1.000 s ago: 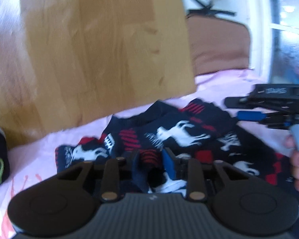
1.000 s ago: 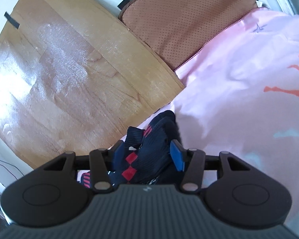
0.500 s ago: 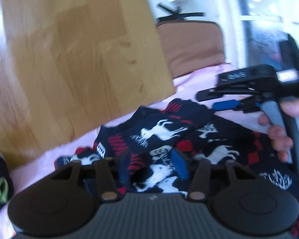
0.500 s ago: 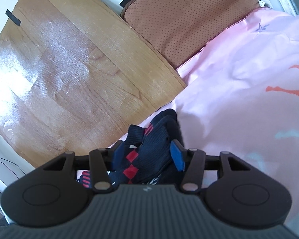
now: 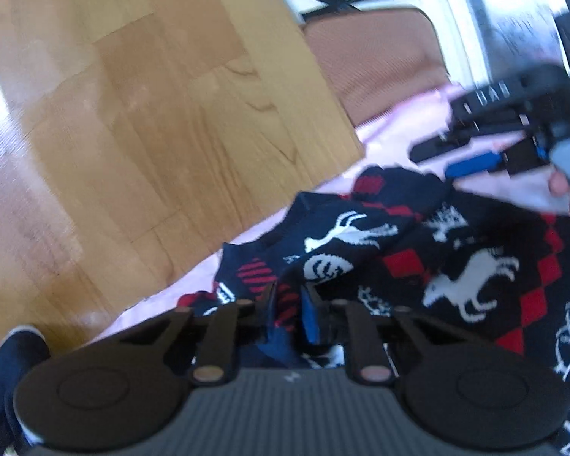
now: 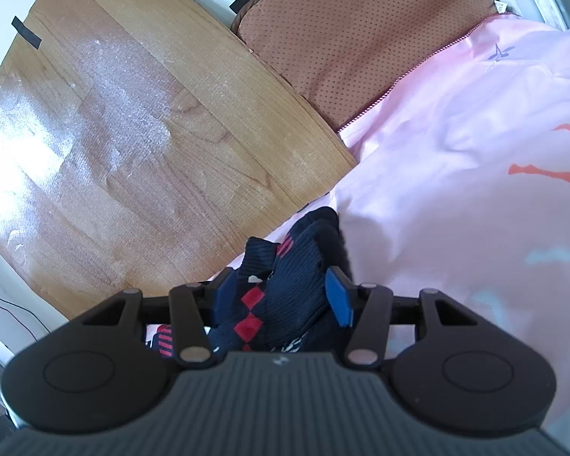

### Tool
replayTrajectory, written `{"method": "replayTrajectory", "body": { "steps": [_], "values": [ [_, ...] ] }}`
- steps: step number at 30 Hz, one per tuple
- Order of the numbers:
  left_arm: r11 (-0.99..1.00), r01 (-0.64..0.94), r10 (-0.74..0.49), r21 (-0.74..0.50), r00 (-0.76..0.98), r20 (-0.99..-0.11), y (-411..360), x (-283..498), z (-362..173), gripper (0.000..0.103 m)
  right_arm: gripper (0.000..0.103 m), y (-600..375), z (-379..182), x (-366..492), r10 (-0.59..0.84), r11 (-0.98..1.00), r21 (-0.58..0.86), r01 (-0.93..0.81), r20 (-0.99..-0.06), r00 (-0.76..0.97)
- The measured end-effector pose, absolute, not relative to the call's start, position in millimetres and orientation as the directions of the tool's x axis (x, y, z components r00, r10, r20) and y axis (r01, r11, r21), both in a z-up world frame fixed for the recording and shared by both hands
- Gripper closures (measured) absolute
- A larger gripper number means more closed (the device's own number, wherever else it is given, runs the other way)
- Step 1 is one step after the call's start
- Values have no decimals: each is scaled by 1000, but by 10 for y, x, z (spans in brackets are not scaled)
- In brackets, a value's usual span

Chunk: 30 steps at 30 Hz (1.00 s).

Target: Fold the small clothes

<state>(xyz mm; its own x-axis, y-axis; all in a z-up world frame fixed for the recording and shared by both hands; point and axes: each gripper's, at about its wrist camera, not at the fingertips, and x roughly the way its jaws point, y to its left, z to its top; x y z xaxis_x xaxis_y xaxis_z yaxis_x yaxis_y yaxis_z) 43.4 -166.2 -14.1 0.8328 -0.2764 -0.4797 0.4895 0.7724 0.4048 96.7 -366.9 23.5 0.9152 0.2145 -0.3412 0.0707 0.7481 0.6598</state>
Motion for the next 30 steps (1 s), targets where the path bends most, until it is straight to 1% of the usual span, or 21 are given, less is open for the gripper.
{"method": "replayTrajectory", "body": {
  "steps": [3, 5, 6, 8, 10, 11, 12, 13, 15, 16, 18, 20, 21, 22, 23, 24, 25, 26, 28, 30],
  "values": [
    [823, 420, -236, 383, 865, -442, -1524, 356, -110, 89, 47, -3663, 234, 972, 215, 750, 657, 72, -346, 913],
    [879, 351, -191, 322, 879, -438, -1340, 320, -94, 89, 47, -3659, 232, 976, 213, 750, 657, 76, -349, 913],
    [906, 320, -171, 277, 876, -451, -1233, 319, -96, 89, 47, -3658, 231, 979, 213, 750, 658, 77, -350, 912],
    [947, 274, -156, 165, 847, -508, -1017, 354, -132, 85, 47, -3658, 229, 981, 214, 749, 657, 78, -352, 911],
    [961, 260, -162, 99, 812, -561, -897, 387, -166, 74, 47, -3651, 229, 983, 214, 752, 655, 77, -353, 911],
    [962, 260, -169, 85, 809, -563, -862, 366, -144, 72, 47, -3647, 230, 985, 214, 753, 653, 77, -354, 911],
    [961, 266, -180, 76, 810, -558, -842, 327, -98, 63, 47, -3649, 228, 979, 213, 754, 652, 77, -354, 911],
    [960, 272, -194, 66, 816, -544, -827, 280, -47, 52, 47, -3649, 227, 977, 213, 754, 652, 77, -353, 911],
    [955, 296, -244, 23, 826, -508, -769, 203, 78, 46, 47, -3652, 225, 982, 212, 751, 655, 79, -353, 911],
    [953, 303, -264, -2, 829, -493, -742, 192, 143, 46, 47, -3653, 222, 981, 213, 750, 656, 79, -353, 911],
    [950, 306, -296, -58, 831, -472, -720, 218, 275, 47, 47, -3648, 222, 985, 214, 753, 654, 77, -354, 911],
    [943, 319, -326, -96, 822, -467, -771, 312, 345, 50, 47, -3630, 229, 986, 213, 761, 644, 73, -355, 910],
    [941, 324, -329, -94, 818, -472, -823, 380, 350, 54, 47, -3624, 232, 988, 212, 764, 641, 72, -356, 910],
    [941, 327, -325, -82, 815, -479, -890, 440, 335, 64, 47, -3617, 234, 987, 211, 768, 637, 72, -357, 910],
    [941, 332, -322, -70, 808, -493, -963, 507, 296, 70, 47, -3615, 234, 992, 209, 769, 635, 73, -358, 910],
    [939, 338, -320, -63, 795, -515, -1022, 571, 246, 81, 47, -3614, 235, 994, 207, 770, 633, 75, -359, 910],
    [939, 339, -310, -50, 780, -544, -1077, 650, 174, 89, 47, -3612, 233, 996, 205, 772, 631, 77, -362, 909],
    [946, 324, -276, -19, 771, -575, -1123, 723, 83, 91, 47, -3611, 231, 1000, 201, 775, 627, 83, -368, 908],
    [960, 275, -186, 47, 757, -626, -1158, 823, -115, 91, 47, -3598, 229, 1007, 195, 782, 617, 89, -378, 905],
    [961, 274, -194, 45, 779, -596, -1116, 775, -166, 90, 47, -3577, 229, 1009, 196, 792, 604, 84, -382, 903]
  ]
}}
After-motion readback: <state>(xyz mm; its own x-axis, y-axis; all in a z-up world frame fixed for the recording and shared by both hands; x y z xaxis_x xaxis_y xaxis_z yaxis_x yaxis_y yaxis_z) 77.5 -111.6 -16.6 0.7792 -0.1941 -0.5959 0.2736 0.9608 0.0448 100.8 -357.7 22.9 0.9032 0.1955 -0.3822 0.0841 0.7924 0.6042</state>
